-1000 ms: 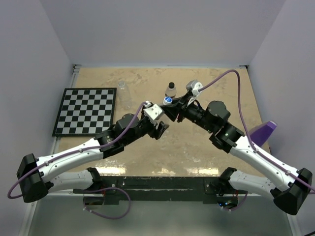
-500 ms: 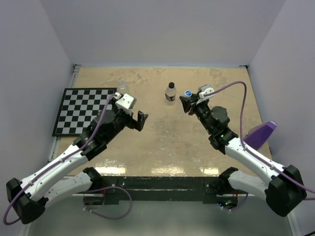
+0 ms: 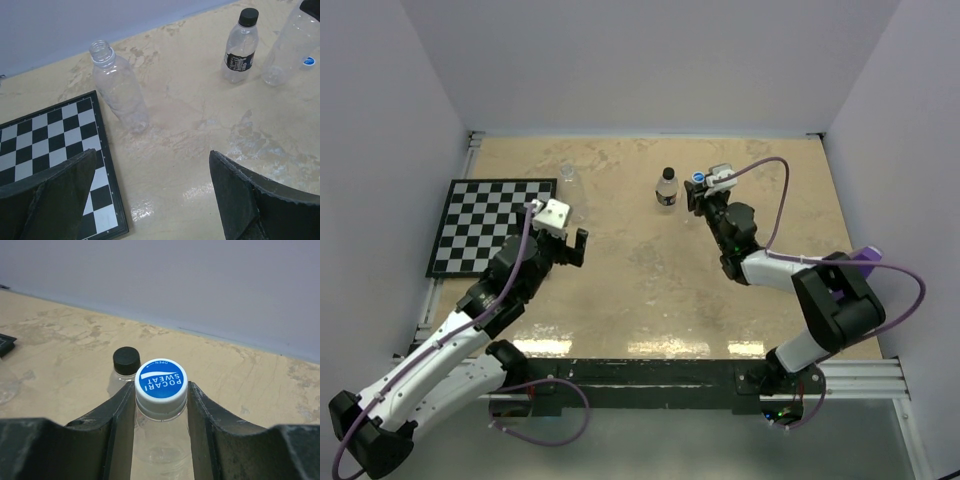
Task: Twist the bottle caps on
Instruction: Place the plastic bottle at the center of the board.
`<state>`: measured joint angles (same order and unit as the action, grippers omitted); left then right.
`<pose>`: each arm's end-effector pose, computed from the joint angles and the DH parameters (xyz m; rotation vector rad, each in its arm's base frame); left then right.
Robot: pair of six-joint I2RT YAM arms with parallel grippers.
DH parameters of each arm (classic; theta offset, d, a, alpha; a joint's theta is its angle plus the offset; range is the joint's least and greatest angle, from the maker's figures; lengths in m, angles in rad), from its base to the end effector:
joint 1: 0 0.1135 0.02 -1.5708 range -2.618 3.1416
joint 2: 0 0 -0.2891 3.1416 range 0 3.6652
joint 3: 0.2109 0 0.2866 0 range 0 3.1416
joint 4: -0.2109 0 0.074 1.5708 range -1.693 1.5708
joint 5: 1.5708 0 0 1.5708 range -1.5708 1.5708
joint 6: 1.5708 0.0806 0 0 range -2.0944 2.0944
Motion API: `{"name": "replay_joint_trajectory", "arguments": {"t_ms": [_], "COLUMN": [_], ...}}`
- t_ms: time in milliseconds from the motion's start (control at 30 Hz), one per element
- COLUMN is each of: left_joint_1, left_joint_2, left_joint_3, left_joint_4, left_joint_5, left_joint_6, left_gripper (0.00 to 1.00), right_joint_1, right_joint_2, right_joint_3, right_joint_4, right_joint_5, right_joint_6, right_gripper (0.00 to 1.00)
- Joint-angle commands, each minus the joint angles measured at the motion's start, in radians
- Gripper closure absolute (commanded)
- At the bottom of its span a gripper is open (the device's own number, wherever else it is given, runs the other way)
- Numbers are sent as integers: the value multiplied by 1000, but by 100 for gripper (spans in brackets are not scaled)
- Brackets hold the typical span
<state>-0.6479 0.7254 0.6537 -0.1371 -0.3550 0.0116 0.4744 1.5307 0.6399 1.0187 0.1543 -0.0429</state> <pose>0.2034 -0.1188 0.3141 0.3261 1.7384 -0.1454 0.3470 0.1642 0.2418 -0.2465 1.4278 0.2423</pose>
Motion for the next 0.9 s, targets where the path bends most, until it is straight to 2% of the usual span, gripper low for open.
{"name": "replay_joint_trajectory", "arguments": {"t_ms": [0,100,267,467,700,867], "left_joint_1": [17,27,47,63,68,73], "left_joint_2": [-41,-46,-46,-44,-41,-41], "left_joint_3": [-9,-11,-11,-11,-12,-14], "left_joint_4": [36,37,44,42,44,45], "left_joint_5": [-44,-47,-16,1,16,24], "left_joint_6": [25,27,21,16,14,14], "left_gripper": [1,1,1,1,1,1], "right_joint_1": [-17,-19,-19,-19,-19,-20], "right_joint_2": [55,72,89,117,120,135], "right_joint_3": [84,96,118,196,237,277], "right_joint_4": [170,162,118,-23,-147,-233], "right_joint_5": [48,51,56,83,114,120], "right_joint_6": [-3,1,3,20,70,83], "right_gripper": [100,100,90,77,74,68]}}
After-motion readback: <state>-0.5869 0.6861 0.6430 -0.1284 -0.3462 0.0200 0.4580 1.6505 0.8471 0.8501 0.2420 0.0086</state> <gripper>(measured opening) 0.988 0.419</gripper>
